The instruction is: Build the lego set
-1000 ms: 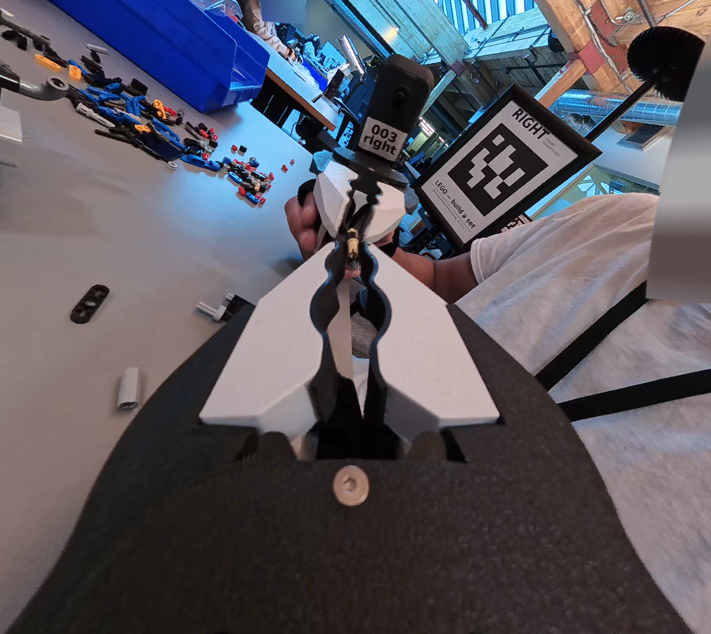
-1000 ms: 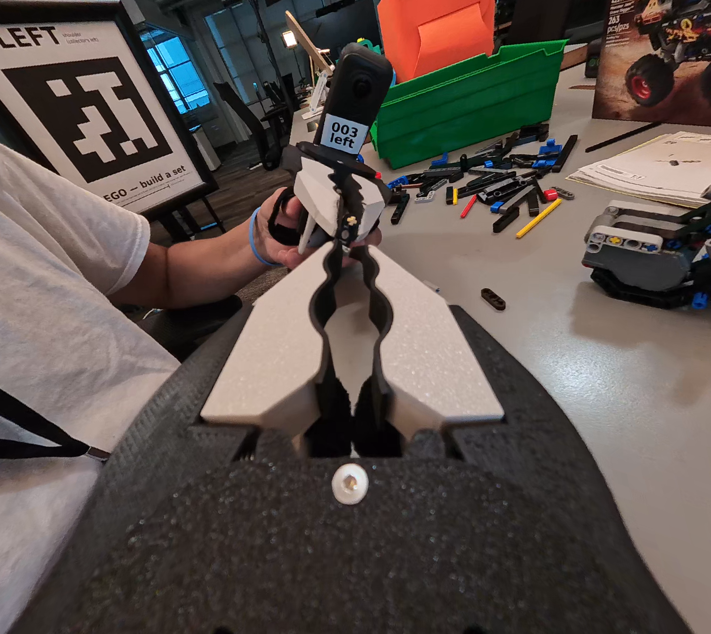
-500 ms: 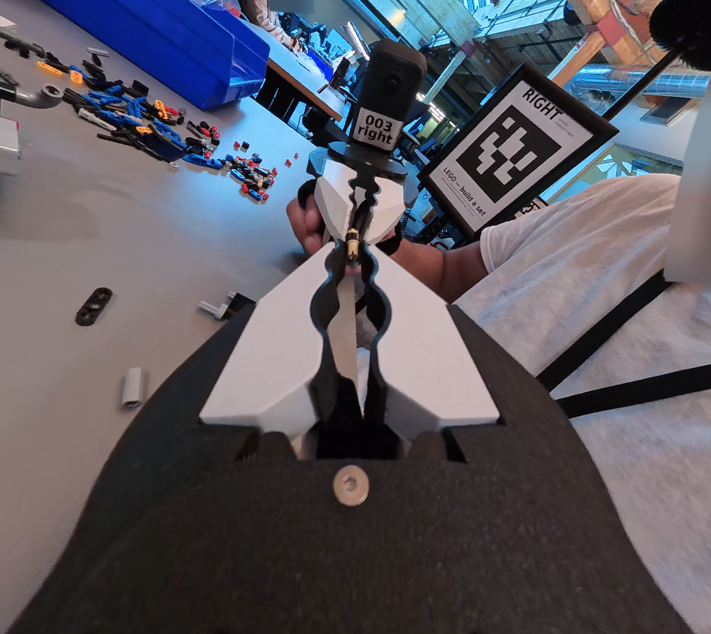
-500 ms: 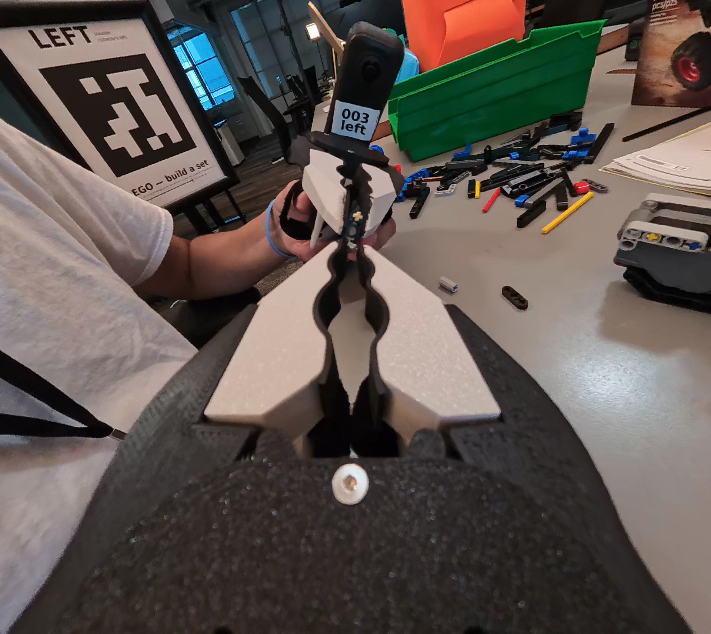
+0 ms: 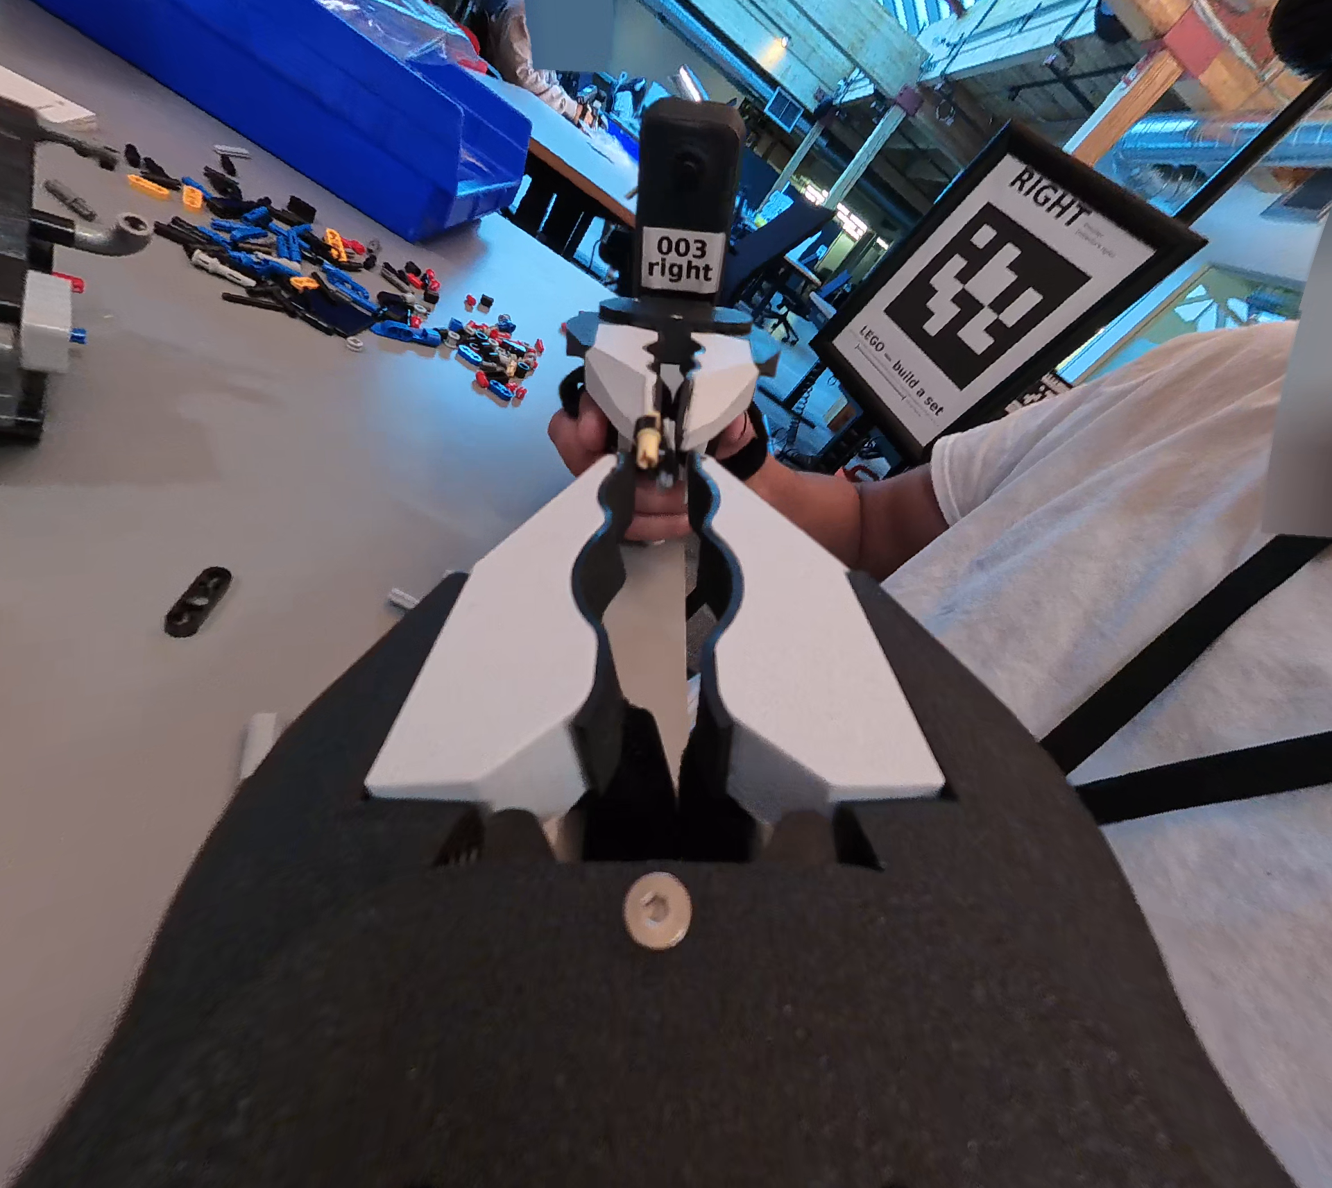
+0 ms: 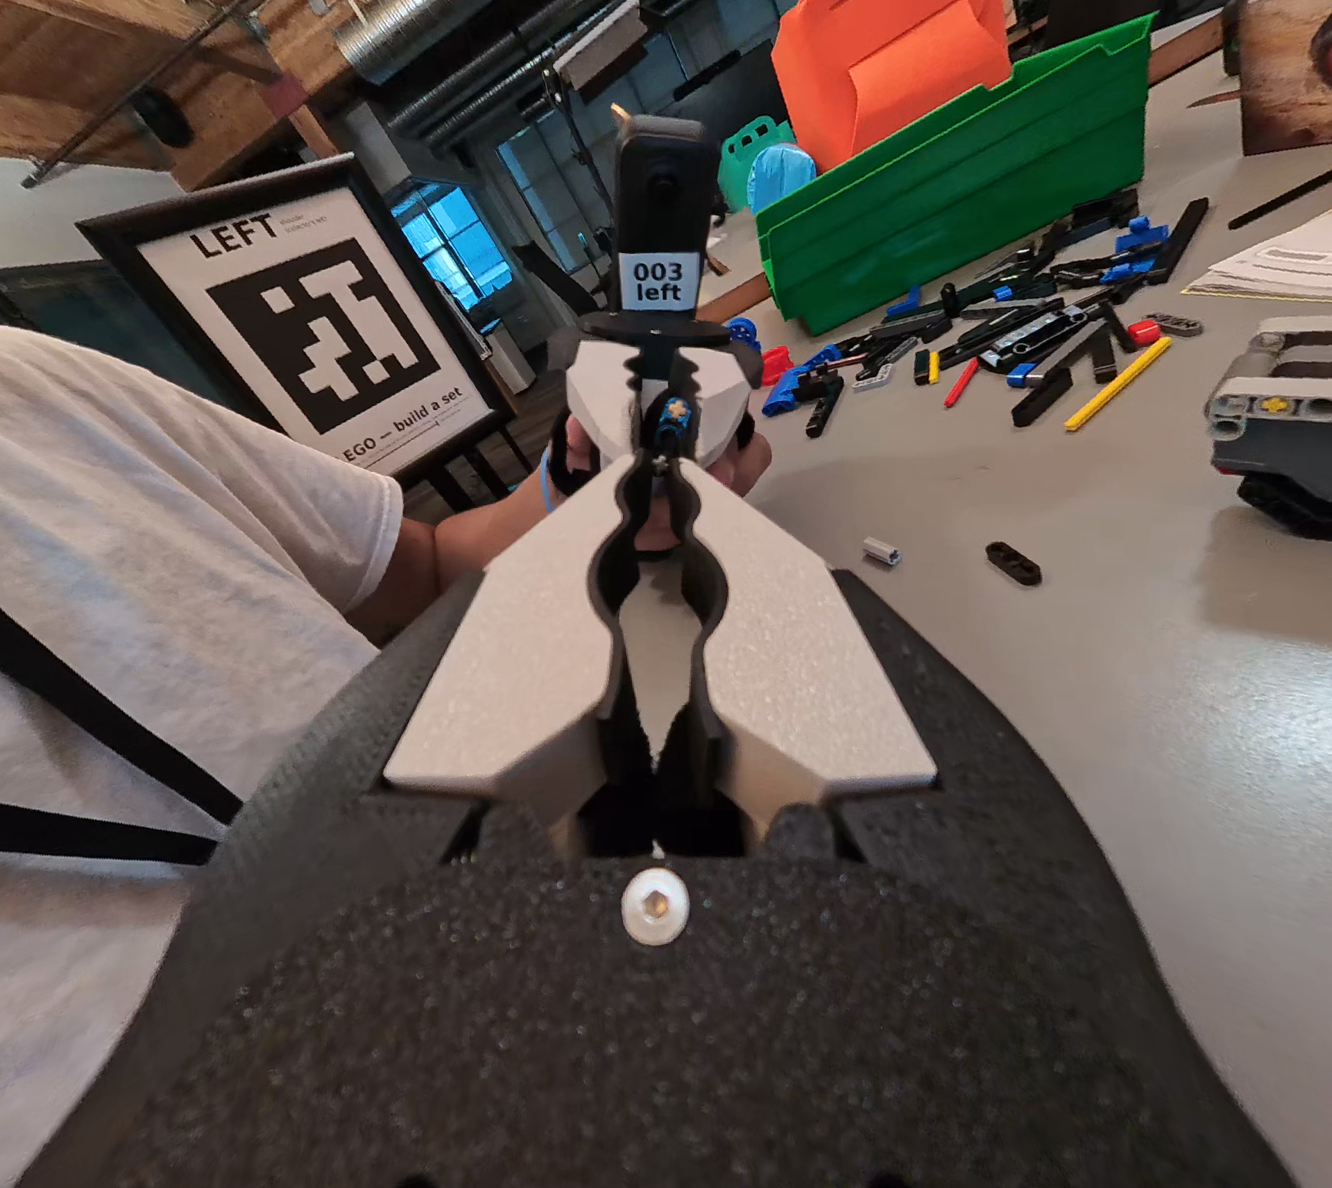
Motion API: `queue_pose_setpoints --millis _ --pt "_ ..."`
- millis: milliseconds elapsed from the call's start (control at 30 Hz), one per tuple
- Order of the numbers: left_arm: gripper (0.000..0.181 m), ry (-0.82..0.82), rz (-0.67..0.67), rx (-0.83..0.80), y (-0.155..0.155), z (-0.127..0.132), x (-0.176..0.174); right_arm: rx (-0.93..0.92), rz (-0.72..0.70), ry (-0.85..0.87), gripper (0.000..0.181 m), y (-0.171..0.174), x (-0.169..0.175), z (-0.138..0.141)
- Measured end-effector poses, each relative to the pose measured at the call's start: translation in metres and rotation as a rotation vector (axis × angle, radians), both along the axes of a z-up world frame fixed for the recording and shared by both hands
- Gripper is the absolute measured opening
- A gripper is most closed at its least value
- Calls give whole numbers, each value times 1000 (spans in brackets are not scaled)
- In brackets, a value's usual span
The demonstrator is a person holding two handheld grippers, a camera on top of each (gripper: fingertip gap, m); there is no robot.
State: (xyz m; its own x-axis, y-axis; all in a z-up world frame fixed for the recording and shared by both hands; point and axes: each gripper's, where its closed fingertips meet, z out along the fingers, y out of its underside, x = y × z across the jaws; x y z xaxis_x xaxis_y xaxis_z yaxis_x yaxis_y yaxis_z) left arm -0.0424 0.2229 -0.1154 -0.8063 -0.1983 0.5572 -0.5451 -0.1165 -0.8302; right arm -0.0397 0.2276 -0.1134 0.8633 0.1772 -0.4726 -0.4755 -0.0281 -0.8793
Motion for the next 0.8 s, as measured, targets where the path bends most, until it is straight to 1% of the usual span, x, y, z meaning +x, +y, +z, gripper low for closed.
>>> queue_pose_setpoints --millis 100,300,467,733,800 --pt "6 15 2 -25 1 1 2 -13 -12 -18 3 2 0 -2" --pt "6 29 31 -63 8 6 6 -19 -28 -29 3 3 1 -3" --pt "5 44 28 -94 10 8 7 -21 -27 -32 3 4 1 -3" --pt "5 27 44 -77 10 7 8 -32 -30 -28 3 6 1 -5" --pt "5 5 48 -22 17 6 7 -58 -37 -63 3 7 1 -7"
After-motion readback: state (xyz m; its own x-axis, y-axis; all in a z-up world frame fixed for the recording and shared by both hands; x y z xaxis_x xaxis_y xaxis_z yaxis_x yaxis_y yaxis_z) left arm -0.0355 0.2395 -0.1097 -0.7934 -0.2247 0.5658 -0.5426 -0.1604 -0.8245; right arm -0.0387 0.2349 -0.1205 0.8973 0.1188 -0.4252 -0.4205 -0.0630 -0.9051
